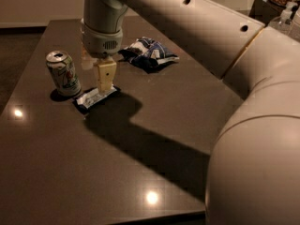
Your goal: Move rxbar blueberry near 7up can
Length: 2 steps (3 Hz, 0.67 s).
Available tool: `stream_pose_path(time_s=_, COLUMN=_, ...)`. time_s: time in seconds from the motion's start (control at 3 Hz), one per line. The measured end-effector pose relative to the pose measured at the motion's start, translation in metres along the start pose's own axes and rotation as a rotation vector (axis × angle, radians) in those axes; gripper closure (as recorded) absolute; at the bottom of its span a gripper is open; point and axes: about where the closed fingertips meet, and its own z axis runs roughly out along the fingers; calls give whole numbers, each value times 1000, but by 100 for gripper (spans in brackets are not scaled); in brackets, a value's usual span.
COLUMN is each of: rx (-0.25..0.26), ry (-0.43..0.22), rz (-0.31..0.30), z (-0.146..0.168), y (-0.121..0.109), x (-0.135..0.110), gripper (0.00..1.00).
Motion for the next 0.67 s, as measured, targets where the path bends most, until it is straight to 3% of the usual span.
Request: stream_pose_path(time_s=0.67, rx=2, ry=-1, rz=-1, z=1, y=-1, x=-1, gripper=0)
